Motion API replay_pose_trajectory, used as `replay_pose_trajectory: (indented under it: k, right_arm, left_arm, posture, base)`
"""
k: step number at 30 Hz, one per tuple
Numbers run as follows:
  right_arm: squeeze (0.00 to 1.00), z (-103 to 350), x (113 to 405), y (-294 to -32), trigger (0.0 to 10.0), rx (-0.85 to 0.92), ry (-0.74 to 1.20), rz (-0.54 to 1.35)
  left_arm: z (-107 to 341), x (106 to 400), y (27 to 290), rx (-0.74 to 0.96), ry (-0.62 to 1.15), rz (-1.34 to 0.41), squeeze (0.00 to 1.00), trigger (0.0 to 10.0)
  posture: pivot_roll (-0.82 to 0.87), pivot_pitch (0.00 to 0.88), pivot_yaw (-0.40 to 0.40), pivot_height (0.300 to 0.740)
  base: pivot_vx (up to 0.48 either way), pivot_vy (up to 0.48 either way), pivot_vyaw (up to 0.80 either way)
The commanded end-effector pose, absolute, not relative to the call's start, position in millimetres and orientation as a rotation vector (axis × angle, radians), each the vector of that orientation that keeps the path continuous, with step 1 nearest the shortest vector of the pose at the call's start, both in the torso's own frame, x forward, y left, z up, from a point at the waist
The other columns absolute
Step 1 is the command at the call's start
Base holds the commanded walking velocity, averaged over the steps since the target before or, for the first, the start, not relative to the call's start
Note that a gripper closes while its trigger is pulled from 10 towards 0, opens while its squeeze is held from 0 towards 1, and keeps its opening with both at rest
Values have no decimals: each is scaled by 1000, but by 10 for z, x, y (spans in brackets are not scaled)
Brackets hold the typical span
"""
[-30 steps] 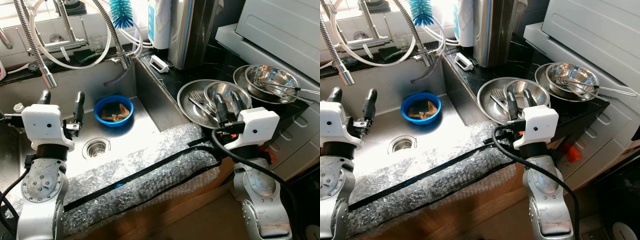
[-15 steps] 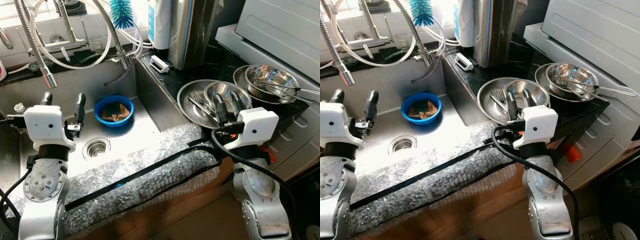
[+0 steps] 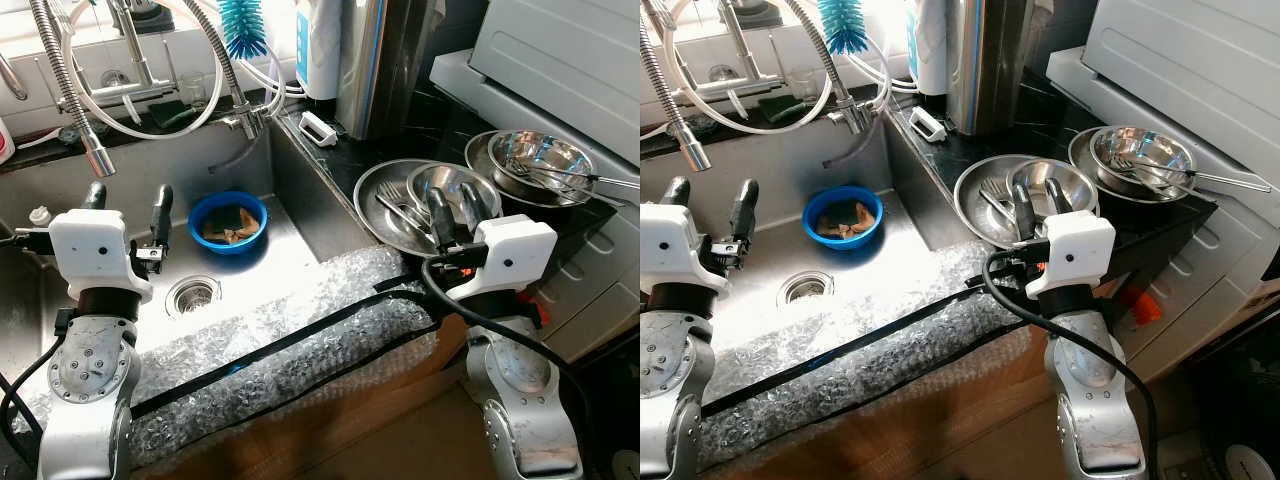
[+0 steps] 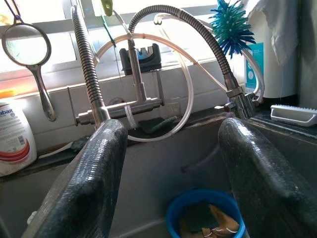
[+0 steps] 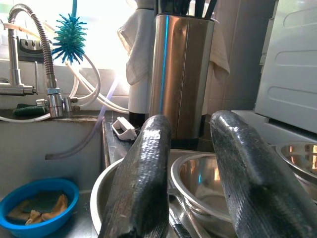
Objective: Kitchen organization
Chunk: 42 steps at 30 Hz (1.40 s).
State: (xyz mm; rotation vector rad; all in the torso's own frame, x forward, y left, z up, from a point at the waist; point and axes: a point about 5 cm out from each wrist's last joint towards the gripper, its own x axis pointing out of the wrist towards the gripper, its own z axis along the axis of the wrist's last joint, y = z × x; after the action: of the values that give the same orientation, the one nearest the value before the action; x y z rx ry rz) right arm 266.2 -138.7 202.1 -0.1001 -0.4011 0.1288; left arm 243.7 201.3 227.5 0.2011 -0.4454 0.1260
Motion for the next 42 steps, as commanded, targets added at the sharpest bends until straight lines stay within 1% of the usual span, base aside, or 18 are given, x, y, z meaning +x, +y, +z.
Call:
replay_pose_trajectory:
  k: [1, 14, 19, 33, 42]
  right_arm:
    - [0, 2005, 2666, -1398, 10000, -104, -395, 127]
    - [0, 2002, 2670, -1405, 10000, -105, -392, 124]
    - [0, 2003, 2670, -1403, 10000, -105, -392, 124]
    - [0, 2002, 2674, -1405, 10000, -107, -391, 124]
    - [0, 1990, 2674, -1408, 10000, -108, -386, 118]
  left_arm:
    - [2308, 2444, 2005, 185, -467, 118, 0, 10000]
    - [2295, 2449, 2005, 187, -453, 120, 0, 10000]
    - [2301, 2445, 2010, 186, -461, 120, 0, 10000]
    - [2296, 2454, 2002, 185, -458, 118, 0, 10000]
    - [2268, 2474, 1967, 174, -446, 87, 0, 10000]
  posture:
    - [21, 91, -2, 740]
    - [22, 104, -2, 740]
    - [23, 105, -3, 740]
    - [22, 108, -3, 740]
    - [17, 107, -3, 740]
  base:
    - [0, 0, 0]
    - [-65, 0, 0]
    - [-466, 0, 0]
    - [0, 0, 0]
    - [0, 0, 0]
